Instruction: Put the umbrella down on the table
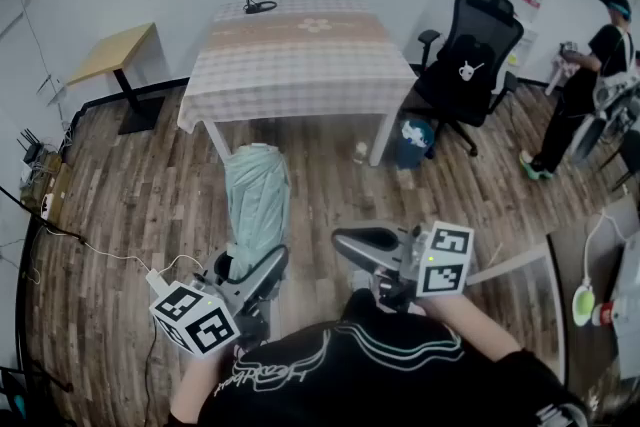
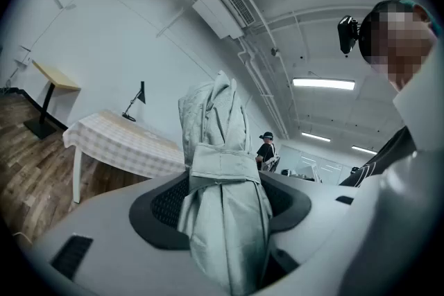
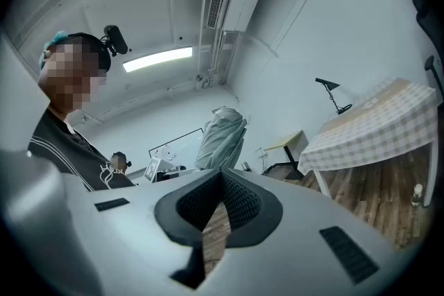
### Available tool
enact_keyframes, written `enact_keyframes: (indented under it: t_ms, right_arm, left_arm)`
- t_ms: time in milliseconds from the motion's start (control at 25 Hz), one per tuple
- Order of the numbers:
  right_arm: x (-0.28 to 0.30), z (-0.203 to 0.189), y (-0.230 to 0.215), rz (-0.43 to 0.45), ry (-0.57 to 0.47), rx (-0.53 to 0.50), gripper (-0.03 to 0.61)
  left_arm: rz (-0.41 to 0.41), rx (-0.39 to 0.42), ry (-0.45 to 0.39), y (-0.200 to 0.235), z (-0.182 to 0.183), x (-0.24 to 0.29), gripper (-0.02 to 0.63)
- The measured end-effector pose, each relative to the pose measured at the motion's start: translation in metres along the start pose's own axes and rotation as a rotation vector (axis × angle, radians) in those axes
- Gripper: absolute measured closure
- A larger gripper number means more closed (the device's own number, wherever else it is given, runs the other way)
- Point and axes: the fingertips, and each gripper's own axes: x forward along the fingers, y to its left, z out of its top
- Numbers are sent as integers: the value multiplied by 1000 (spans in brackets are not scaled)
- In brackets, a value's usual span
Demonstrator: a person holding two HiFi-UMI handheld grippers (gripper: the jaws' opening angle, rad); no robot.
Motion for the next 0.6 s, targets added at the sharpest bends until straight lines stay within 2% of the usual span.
enact_keyframes:
  t_ms: [280,600]
  right_arm:
    - [2,-4,3,-6,9,4,566]
    - [-2,-1,-4,-18,-30,29,565]
  left_arm:
    - [-4,-10,0,-2,-2,-4,350]
    - [-19,-25,-2,4,-4,1,350]
